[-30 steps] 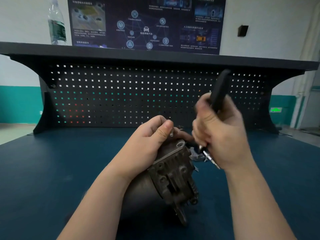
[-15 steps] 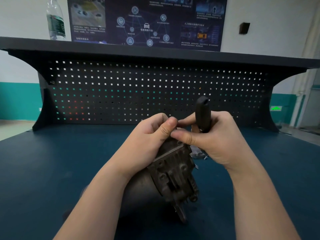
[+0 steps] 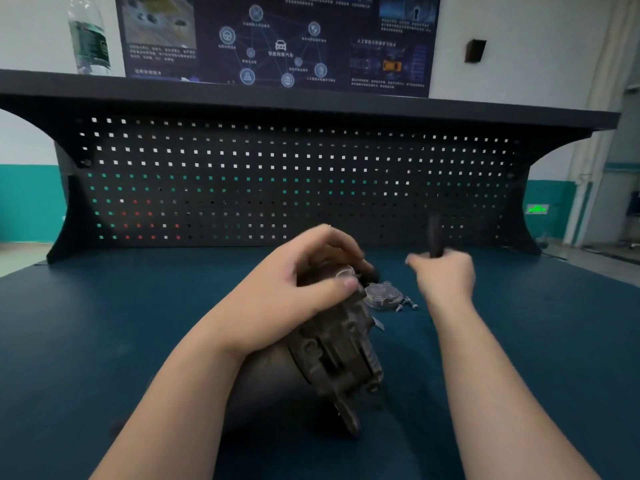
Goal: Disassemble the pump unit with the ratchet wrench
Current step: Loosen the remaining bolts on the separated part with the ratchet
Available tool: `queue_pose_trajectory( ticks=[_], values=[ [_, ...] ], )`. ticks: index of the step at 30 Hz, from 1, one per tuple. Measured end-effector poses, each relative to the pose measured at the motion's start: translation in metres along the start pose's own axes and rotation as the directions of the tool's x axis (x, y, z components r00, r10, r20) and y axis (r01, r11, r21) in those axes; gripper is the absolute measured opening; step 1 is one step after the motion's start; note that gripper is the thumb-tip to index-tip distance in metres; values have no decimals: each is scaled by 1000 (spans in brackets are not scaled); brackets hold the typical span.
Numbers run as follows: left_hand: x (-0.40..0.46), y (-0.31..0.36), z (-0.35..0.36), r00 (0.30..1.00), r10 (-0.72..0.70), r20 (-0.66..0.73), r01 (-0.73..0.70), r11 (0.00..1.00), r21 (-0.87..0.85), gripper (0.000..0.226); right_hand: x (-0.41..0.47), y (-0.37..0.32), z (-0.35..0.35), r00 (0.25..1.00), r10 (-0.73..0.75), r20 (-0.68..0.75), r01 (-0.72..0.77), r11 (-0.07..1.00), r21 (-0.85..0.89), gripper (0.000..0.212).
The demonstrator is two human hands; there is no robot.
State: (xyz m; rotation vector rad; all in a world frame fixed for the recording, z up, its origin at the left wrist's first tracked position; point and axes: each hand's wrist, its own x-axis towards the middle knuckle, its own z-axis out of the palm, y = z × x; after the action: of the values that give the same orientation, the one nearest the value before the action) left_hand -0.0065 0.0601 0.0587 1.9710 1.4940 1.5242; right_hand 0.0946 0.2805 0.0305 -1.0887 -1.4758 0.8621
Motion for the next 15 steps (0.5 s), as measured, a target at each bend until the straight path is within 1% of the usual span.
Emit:
queue_pose_trajectory(
  ticks=[1, 4, 6, 7, 9, 11, 13, 15],
  values=[
    [0, 0, -2, 999, -10, 30, 8, 999, 50, 18, 4, 11, 6, 999, 26, -19, -28, 990, -139, 13],
    [0, -4, -6, 997, -69, 21, 64, 980, 188, 17, 8, 37, 23, 993, 93, 71, -52, 891, -450, 16],
    [2, -4, -6, 995, -104, -9, 103, 971, 216, 16, 8, 45, 31, 983, 136, 126, -39, 814, -579, 20],
    [3, -4, -5, 995, -98, -17, 100, 968, 228, 16, 7, 46, 33, 979, 146, 144, -25, 781, -623, 21],
    [2, -2, -2, 998, -56, -24, 61, 962, 268, 15, 4, 45, 37, 972, 156, 174, 2, 739, -674, 20],
    [-1, -1, 1, 999, -4, -39, 16, 950, 312, 17, 3, 43, 39, 961, 192, 200, -8, 740, -673, 21],
    [-8, 1, 5, 997, 38, -62, -14, 940, 342, 21, 3, 40, 38, 952, 221, 213, -35, 767, -640, 32],
    [-12, 5, 9, 995, 52, -88, -16, 931, 364, 23, 5, 35, 34, 971, 163, 174, -40, 832, -554, 34]
  ],
)
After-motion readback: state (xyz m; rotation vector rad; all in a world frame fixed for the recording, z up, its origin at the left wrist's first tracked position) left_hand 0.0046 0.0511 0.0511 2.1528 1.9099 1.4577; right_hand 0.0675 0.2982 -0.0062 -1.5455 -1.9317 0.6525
